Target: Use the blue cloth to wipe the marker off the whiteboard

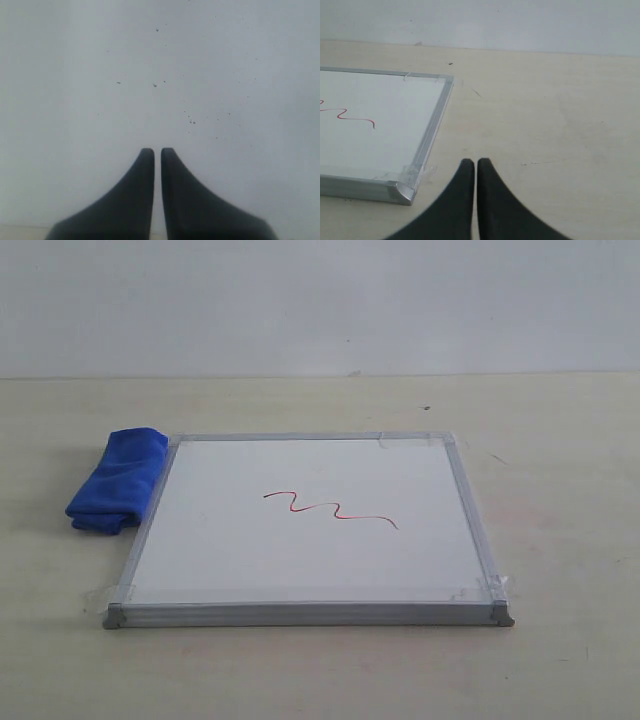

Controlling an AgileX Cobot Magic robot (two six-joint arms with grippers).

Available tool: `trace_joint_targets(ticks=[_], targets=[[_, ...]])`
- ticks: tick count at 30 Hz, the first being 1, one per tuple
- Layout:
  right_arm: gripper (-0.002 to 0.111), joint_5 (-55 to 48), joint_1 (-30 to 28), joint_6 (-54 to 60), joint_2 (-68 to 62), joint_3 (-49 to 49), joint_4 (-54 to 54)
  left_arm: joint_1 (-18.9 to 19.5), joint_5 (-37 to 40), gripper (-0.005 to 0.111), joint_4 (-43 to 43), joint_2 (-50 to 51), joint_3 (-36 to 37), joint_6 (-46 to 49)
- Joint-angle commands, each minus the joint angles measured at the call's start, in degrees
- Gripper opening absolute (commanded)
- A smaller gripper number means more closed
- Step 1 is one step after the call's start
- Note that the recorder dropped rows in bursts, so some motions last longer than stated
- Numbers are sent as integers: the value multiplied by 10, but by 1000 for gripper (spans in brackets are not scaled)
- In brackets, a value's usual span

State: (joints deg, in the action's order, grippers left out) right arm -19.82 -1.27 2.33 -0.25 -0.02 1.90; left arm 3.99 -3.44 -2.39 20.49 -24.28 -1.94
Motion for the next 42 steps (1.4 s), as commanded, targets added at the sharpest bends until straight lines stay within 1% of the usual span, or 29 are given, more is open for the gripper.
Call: trace_joint_targets(ticks=[1, 2, 3, 6, 8, 12, 13, 15, 16, 18, 22, 23, 24, 25, 26, 27, 28, 29, 30, 31, 32, 34, 36, 37, 40, 42], targets=[[0, 3, -4, 1, 2, 0, -1, 1, -44, 5, 4, 83, -45, -6], [0, 3, -4, 1, 2, 0, -1, 1, -61, 5, 4, 91, -46, -6], [0, 3, -4, 1, 2, 0, -1, 1, -104, 5, 4, 98, -46, -6], [0, 3, -4, 1, 2, 0, -1, 1, -140, 5, 4, 100, -46, -11], [0, 3, -4, 1, 2, 0, -1, 1, -138, 5, 4, 102, -46, -13], [0, 3, -4, 1, 2, 0, -1, 1, -95, 5, 4, 109, -46, -13], [0, 3, -4, 1, 2, 0, -1, 1, -94, 5, 4, 119, -46, -13], [0, 3, -4, 1, 2, 0, -1, 1, -80, 4, 11, 175, -62, -13], [0, 0, -4, 1, 2, 0, -1, 1, -63, 4, 21, 210, -74, -13], [0, 0, -4, 1, 2, 0, -1, -1, 34, 4, 24, 320, -154, -13], [0, 0, -4, 1, 2, 0, -1, -1, 160, 4, 19, 474, -319, 19], [0, 0, -4, 1, 2, 0, -1, -1, 199, 4, -1, 504, -356, 54], [0, 0, -4, 1, 2, 0, -1, -1, 272, 4, -45, 544, -412, 124], [0, 0, -4, 1, 2, 0, -1, -1, 333, 4, -105, 576, -462, 192], [0, 0, -4, 1, 2, 0, -1, -1, 425, 4, -185, 630, -523, 284], [0, 0, -4, 1, 2, 0, -1, -1, 459, 4, -221, 656, -553, 314], [0, 0, -4, 1, 2, 0, -1, 1, 511, 4, -254, 703, -605, 328], [0, 0, -4, 1, 2, 0, -1, 1, 536, 4, -252, 730, -632, 312], [0, 0, -4, 1, 2, 0, -1, 2, 571, 4, -233, 777, -674, 278], [0, 0, -4, 1, 2, 0, -1, 2, 584, 4, -215, 802, -693, 263], [0, 0, -4, 1, 2, 0, -1, 2, 601, 4, -180, 845, -721, 234], [0, 0, -4, 1, 2, 0, -1, 2, 617, 4, -132, 893, -736, 201], [0, 0, -4, 1, 2, 0, -1, 2, 633, 6, -127, 921, -736, 199], [0, 0, -4, 1, 2, 0, -1, 2, 641, 9, -127, 932, -736, 199], [0, 0, -4, 1, 2, 0, -1, 2, 665, 24, -127, 968, -736, 199], [0, 0, -4, 1, 2, 0, -1, 2, 669, 41, -127, 987, -736, 199]])
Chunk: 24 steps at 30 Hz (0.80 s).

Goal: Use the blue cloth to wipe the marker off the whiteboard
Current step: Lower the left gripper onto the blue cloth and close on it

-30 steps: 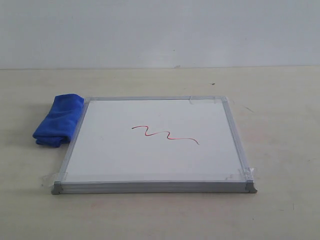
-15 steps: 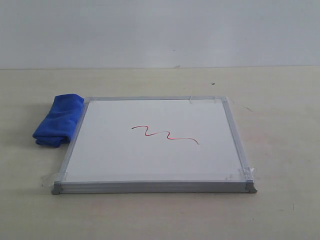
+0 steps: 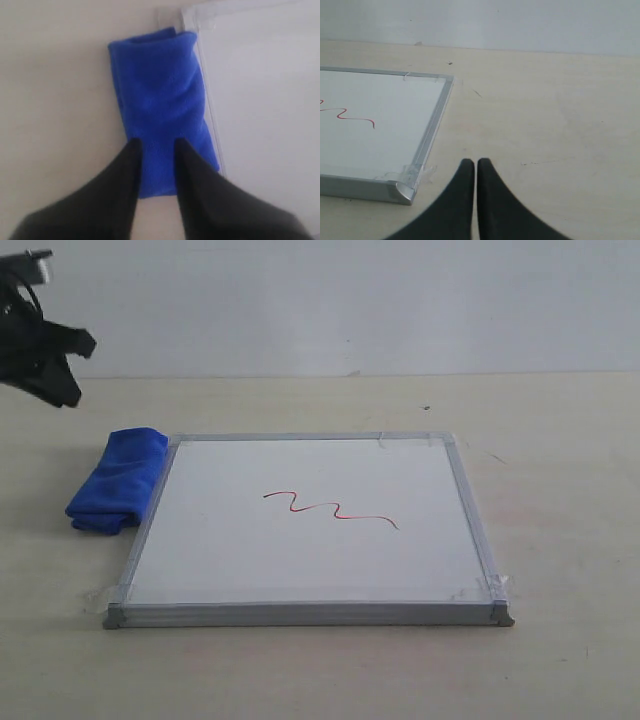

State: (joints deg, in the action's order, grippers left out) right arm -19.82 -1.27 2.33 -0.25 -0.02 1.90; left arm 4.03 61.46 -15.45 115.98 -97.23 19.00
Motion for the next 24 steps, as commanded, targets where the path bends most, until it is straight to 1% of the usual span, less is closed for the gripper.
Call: trace_joint_targets(ticks=[1, 3, 5, 11, 14, 19, 24], targets=[[0, 0, -4, 1, 2, 0, -1, 1, 20, 48, 3, 39, -7, -10], [0, 0, -4, 1, 2, 0, -1, 1, 20, 62, -1, 54, -7, -10], [0, 0, -4, 1, 2, 0, -1, 1, 20, 69, -15, 69, -7, -10], [0, 0, -4, 1, 2, 0, -1, -5, -3, 69, -66, 107, -7, -10], [0, 0, -4, 1, 2, 0, -1, -12, -22, 69, -62, 118, -7, -6], [0, 0, -4, 1, 2, 0, -1, -13, -51, 69, -61, 121, -7, -1], [0, 0, -4, 1, 2, 0, -1, -17, -56, 68, -62, 134, -7, -2]])
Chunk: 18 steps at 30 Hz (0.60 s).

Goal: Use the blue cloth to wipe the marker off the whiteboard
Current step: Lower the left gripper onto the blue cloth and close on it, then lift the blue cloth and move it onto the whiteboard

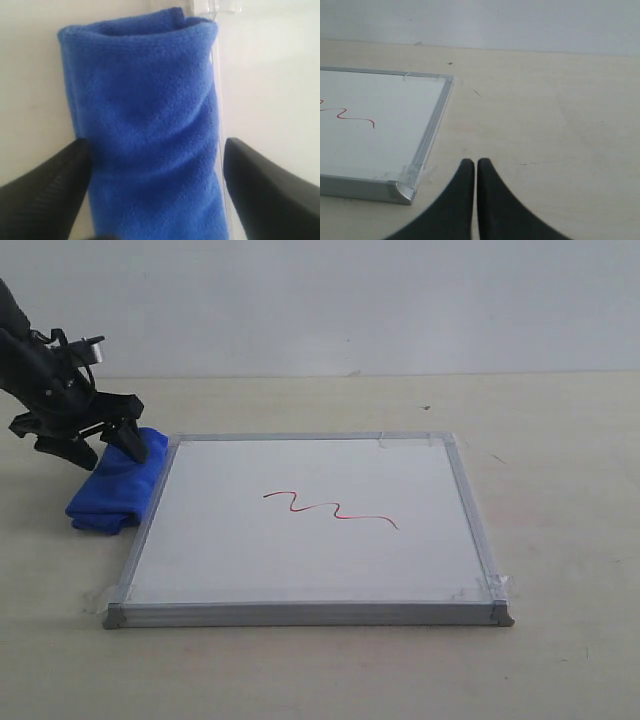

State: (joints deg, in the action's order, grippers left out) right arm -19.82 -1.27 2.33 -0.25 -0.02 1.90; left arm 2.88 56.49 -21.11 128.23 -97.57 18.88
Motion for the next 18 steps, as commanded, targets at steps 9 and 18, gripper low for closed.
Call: trace_joint_targets(ticks=[9, 18], targets=[[0, 2, -4, 1, 2, 0, -1, -21, -17, 59, -5, 40, -3, -9], [0, 2, -4, 1, 2, 0, -1, -28, 9, 4, 10, 41, -25, -14]])
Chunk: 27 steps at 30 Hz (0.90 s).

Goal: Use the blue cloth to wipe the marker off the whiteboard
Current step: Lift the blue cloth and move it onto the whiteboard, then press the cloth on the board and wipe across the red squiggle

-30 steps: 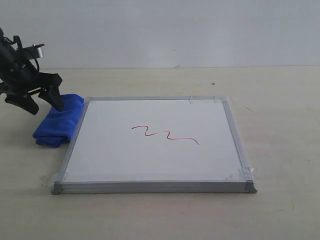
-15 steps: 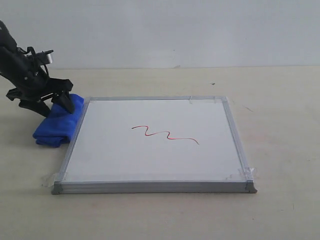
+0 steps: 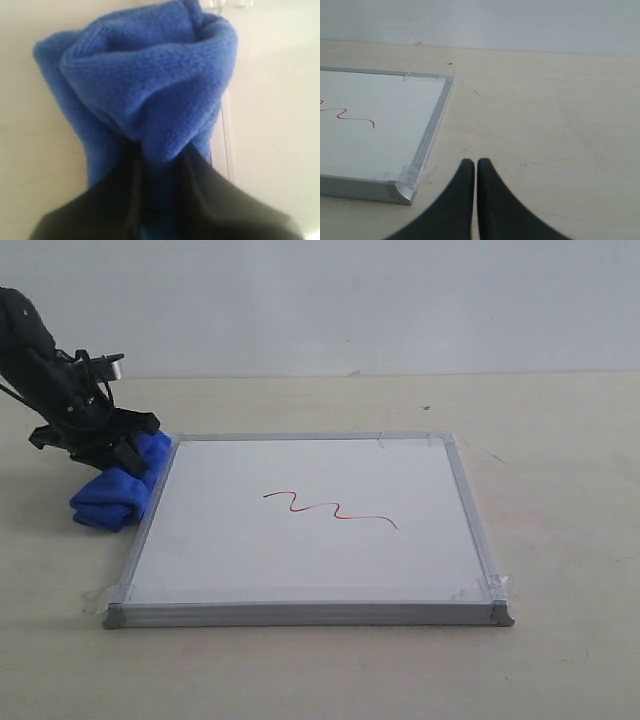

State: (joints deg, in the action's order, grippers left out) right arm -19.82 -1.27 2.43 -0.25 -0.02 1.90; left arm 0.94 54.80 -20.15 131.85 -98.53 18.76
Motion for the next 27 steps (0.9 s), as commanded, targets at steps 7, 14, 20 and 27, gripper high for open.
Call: trace_joint_targets(ticks=[7, 14, 20, 27], targets=[[0, 3, -4, 0, 2, 0, -1, -19, 152, 4, -33, -55, -161, -12], [0, 3, -4, 0, 2, 0, -1, -121, 118, 4, -38, -38, -175, -137], [0, 3, -4, 0, 2, 0, -1, -191, 94, 4, 82, 26, -175, -255], [0, 3, -4, 0, 2, 0, -1, -237, 115, 4, 145, 75, -175, -337]])
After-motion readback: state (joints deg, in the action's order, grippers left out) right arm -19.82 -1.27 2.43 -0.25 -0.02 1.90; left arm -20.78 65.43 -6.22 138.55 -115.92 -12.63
